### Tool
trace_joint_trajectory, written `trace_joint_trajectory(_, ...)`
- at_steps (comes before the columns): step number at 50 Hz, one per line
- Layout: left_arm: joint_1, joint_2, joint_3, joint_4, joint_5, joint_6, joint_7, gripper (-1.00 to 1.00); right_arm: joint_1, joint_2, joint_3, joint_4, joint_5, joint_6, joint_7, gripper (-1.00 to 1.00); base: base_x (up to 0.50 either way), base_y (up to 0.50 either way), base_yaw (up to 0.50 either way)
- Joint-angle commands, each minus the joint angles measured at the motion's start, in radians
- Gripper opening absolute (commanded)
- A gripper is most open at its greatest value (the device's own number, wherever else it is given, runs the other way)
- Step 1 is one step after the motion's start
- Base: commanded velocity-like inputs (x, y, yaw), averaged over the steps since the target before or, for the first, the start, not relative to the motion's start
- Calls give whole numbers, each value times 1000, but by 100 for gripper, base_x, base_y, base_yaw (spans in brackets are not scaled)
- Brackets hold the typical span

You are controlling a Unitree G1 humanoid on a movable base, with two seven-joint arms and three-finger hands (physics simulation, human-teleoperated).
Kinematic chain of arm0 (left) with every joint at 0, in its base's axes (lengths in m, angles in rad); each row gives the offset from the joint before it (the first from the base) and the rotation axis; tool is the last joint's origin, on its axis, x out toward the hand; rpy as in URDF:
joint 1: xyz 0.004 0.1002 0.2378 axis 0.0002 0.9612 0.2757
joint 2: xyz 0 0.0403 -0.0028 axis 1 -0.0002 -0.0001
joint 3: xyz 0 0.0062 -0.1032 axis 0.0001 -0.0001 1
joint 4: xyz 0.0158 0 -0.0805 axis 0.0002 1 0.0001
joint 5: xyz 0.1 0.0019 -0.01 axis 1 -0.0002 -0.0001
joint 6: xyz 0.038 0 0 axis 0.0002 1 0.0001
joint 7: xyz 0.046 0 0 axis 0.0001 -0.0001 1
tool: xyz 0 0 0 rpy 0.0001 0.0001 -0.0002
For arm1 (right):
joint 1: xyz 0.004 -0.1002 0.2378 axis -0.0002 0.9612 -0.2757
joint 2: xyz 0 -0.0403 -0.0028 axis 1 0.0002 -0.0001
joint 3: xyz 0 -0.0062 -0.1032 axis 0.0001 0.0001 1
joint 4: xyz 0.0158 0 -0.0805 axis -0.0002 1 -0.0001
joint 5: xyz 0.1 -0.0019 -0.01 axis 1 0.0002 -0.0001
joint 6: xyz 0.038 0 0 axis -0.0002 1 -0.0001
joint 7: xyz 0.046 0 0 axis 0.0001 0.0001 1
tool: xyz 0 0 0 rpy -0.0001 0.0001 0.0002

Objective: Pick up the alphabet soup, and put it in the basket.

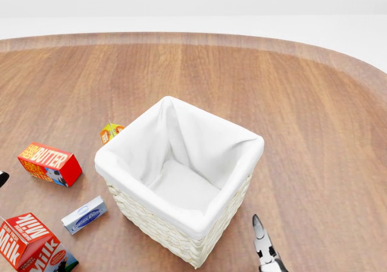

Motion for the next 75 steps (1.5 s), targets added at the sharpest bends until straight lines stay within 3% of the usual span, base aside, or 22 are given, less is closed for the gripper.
trace_joint_trajectory(1, -3, 0, -1, 11, 0, 0, -3, 100, -15, -7, 50, 5, -43, 0, -34, 100, 0, 0, 0)
trace_joint_trajectory(23, 8, -5, 4, -27, -2, 0, 0, 100, -76, -2, 41, 319, -39, 0, -100, 100, 0, 0, 0)
trace_joint_trajectory(36, -1, -2, -1, 6, 0, 0, -4, 100, -71, 8, 31, 240, -43, 0, -62, 100, 0, 0, 0)
trace_joint_trajectory(75, -5, 1, -2, 17, -1, 0, -6, 100, -161, 26, 29, 348, -39, 0, -66, 100, 0, 0, 0)
